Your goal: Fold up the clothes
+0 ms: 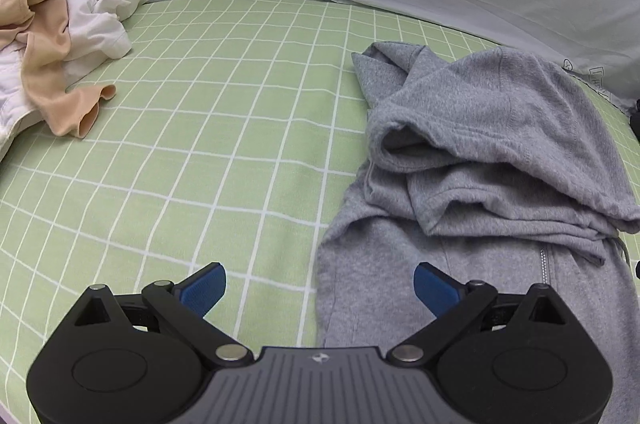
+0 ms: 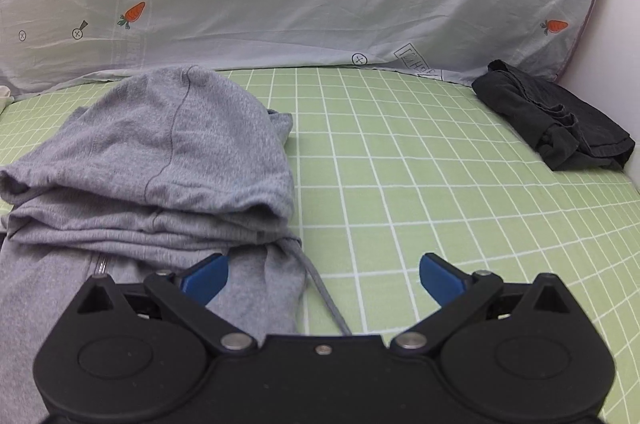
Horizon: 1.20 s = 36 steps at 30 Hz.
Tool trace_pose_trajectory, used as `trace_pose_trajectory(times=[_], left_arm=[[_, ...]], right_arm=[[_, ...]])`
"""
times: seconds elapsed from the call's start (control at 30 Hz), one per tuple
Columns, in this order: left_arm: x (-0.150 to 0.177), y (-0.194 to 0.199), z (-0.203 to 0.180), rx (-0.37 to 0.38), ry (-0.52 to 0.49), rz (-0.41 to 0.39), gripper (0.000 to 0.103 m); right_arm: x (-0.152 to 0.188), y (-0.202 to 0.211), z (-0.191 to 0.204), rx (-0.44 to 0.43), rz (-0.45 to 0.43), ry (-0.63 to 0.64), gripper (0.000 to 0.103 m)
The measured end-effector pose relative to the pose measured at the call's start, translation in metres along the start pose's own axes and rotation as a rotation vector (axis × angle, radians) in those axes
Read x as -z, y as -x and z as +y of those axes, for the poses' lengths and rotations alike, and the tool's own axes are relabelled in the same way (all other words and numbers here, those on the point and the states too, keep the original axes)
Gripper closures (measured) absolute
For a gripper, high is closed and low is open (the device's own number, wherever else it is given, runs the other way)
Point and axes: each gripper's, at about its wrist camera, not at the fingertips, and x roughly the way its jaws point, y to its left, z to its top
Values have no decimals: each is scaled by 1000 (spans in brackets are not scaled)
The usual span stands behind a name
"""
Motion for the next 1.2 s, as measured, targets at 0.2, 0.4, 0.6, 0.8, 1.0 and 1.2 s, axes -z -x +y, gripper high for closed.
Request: trace_pose_trajectory(times=[0.2, 0.4, 0.6, 0.8, 1.0, 1.2], left_arm=[[37, 13, -2, -3, -38, 39, 3], [75, 23, -4, -3, -81, 85, 3], [96, 31, 3, 19, -73, 100, 3], [106, 37, 2, 45, -115, 103, 5], [110, 42, -6, 85, -141, 83, 28], [106, 45, -6, 153, -123, 71, 64]], right_arm=[[31, 18, -8, -24, 62, 0, 0], [63, 31, -3, -20, 123, 20, 0], [88, 47, 2, -12, 151, 34, 0], [100, 61, 0, -6, 152, -4, 1], [103, 67, -2, -76, 148, -44, 26], [97, 69, 8, -141, 138, -12, 68]])
